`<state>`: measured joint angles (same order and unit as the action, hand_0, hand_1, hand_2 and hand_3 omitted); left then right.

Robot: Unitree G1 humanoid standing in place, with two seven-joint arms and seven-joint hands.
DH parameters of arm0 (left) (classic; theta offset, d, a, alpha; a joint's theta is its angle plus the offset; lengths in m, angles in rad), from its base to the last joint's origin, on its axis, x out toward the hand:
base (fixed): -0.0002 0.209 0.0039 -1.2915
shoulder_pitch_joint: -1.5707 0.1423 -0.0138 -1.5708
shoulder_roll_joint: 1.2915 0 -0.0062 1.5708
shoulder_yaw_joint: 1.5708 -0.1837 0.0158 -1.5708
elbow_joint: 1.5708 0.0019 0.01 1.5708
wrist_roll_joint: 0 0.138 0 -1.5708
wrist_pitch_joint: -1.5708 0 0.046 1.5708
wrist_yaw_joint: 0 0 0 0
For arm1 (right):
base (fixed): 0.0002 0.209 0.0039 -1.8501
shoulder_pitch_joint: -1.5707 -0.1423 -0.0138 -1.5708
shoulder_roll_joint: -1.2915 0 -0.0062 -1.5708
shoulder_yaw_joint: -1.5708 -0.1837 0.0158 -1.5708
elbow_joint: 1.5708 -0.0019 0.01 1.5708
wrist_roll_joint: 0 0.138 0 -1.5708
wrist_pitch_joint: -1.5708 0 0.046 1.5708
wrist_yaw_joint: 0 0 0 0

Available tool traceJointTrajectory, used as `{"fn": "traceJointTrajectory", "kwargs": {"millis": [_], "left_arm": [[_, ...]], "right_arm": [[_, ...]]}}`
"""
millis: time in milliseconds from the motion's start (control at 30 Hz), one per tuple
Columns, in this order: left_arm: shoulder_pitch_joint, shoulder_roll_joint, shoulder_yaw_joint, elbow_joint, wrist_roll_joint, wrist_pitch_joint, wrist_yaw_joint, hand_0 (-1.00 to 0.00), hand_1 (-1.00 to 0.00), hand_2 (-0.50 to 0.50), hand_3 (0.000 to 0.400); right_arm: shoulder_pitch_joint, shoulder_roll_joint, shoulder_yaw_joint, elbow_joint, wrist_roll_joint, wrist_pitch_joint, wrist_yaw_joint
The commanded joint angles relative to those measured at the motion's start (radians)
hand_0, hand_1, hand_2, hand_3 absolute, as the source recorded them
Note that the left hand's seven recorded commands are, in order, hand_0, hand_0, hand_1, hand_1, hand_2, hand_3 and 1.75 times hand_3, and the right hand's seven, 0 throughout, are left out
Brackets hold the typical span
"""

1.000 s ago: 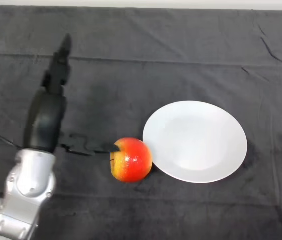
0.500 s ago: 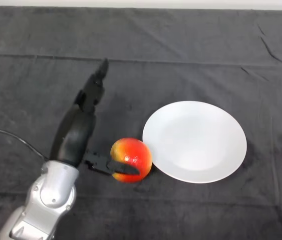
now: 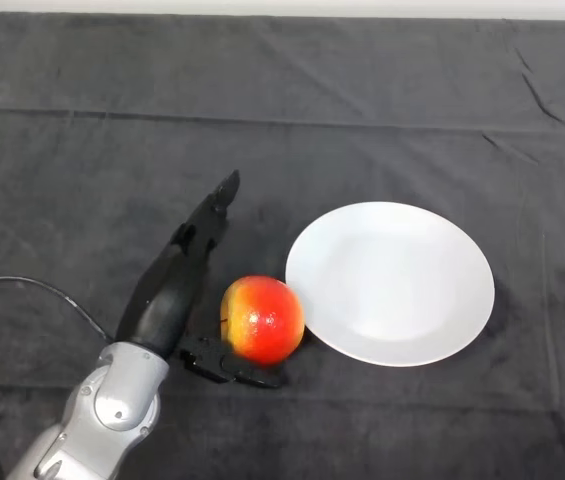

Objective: Move the apple to the plate

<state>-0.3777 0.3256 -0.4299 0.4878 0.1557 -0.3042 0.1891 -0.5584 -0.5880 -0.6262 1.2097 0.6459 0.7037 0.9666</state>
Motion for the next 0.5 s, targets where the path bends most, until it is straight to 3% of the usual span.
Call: {"fn": "traceJointTrajectory", "kwargs": {"millis": [33, 200, 233, 267, 300, 500], "left_arm": [[-0.037, -0.001, -0.024, 0.049, -0.014, -0.022, -0.009, 0.00, 0.00, 0.00, 0.000], [-0.052, -0.009, -0.040, 0.091, -0.015, -0.030, -0.005, 0.00, 0.00, 0.00, 0.000], [-0.054, -0.011, -0.044, 0.097, -0.016, -0.031, -0.004, -0.22, -0.23, 0.01, 0.091], [-0.056, -0.012, -0.047, 0.101, -0.016, -0.031, -0.003, -0.77, -0.74, -0.02, 0.309], [-0.056, -0.012, -0.050, 0.103, -0.017, -0.031, -0.003, -1.00, -1.00, 0.00, 0.400], [-0.056, -0.008, -0.067, 0.105, -0.018, -0.039, -0.002, -1.00, -1.00, 0.00, 0.400]], "right_arm": [[0.021, -0.025, -0.0246, -0.023, -0.0052, 0.002, -0.0063], [0.020, -0.026, -0.0246, -0.022, -0.0050, 0.003, -0.0058], [0.020, -0.026, -0.0246, -0.022, -0.0050, 0.003, -0.0057], [0.020, -0.026, -0.0246, -0.022, -0.0050, 0.003, -0.0056], [0.020, -0.026, -0.0246, -0.022, -0.0050, 0.003, -0.0055], [0.020, -0.026, -0.0246, -0.021, -0.0049, 0.003, -0.0049]]}}
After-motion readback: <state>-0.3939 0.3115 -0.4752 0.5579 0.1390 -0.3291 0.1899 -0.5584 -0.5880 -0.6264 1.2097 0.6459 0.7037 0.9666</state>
